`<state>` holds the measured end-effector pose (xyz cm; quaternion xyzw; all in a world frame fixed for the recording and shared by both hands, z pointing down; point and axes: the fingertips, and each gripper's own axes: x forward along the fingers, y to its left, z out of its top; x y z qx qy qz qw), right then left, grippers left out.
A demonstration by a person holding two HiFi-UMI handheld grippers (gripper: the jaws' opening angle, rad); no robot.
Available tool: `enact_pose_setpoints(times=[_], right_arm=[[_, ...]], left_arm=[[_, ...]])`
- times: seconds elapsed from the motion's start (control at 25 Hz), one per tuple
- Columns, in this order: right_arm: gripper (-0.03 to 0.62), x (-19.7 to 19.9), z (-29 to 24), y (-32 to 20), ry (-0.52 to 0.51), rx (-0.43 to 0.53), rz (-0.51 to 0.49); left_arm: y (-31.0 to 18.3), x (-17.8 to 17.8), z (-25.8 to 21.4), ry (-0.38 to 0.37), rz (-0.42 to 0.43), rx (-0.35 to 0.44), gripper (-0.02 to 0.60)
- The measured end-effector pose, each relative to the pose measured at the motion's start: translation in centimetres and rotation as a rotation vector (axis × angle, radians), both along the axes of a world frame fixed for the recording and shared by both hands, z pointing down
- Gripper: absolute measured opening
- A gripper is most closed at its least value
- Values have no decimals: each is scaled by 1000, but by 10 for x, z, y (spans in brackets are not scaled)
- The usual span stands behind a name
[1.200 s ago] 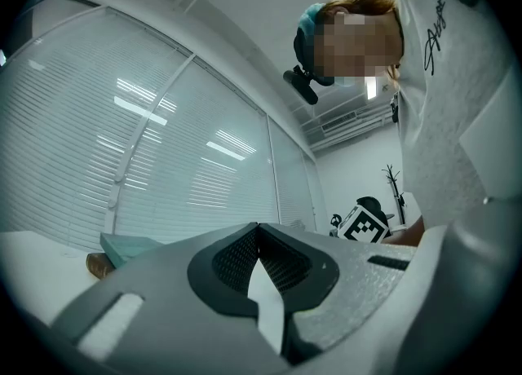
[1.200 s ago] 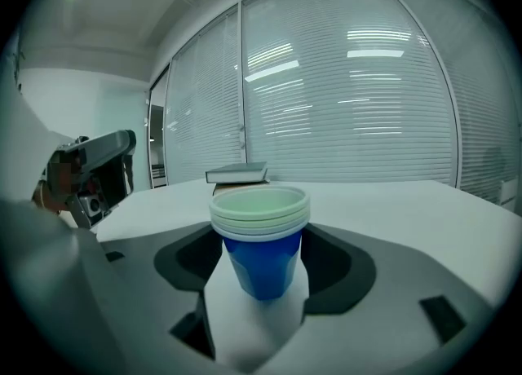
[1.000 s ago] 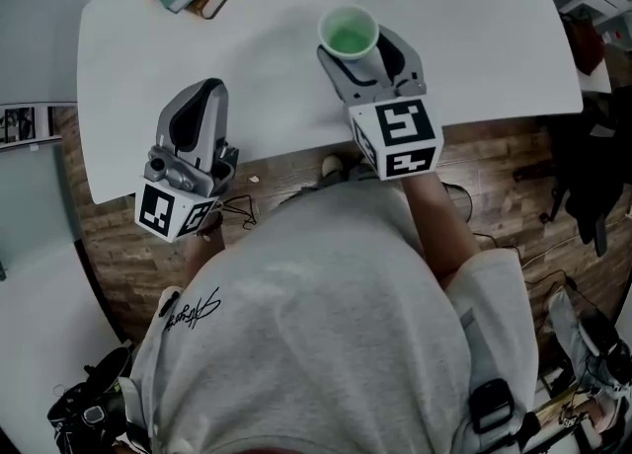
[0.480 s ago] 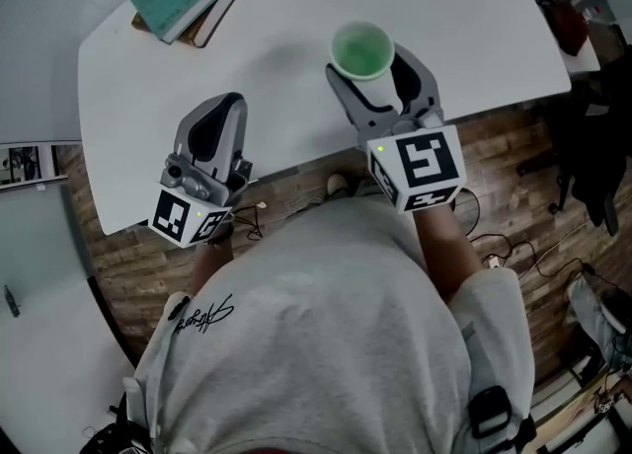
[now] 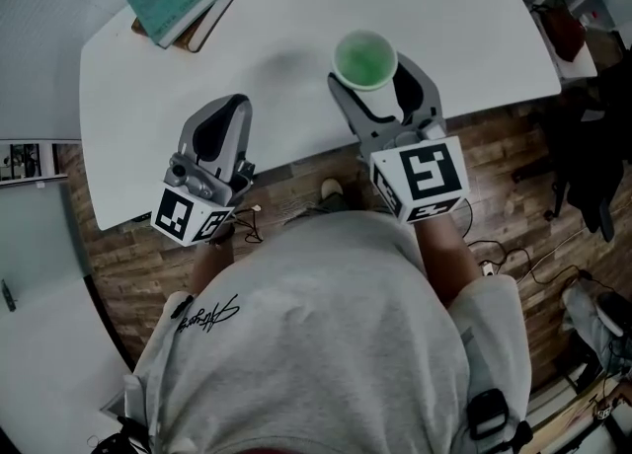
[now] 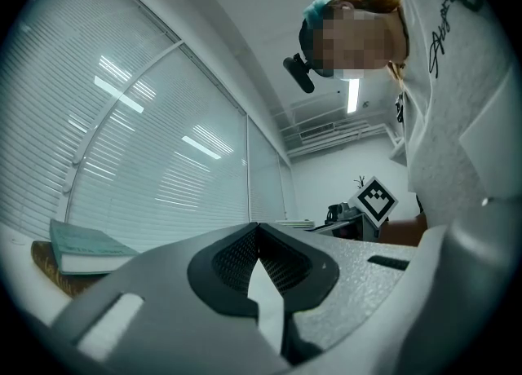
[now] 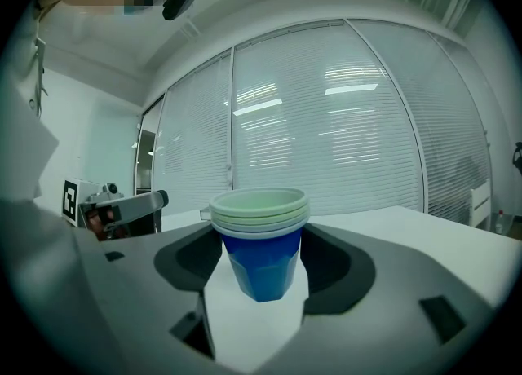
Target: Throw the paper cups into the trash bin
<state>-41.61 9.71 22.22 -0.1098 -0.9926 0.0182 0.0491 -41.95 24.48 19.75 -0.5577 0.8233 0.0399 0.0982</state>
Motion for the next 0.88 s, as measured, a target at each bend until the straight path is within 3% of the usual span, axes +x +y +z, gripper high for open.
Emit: enact_pose_setpoints(times=[0.4,0.88], right_arm=[[293,39,-14,-29,-15,15,13],[292,114,-18,-86,5,29,116]], left_arm=[[-40,29,-9,-1,40,17,5],[-116,87,-13,-11,193,24,5]])
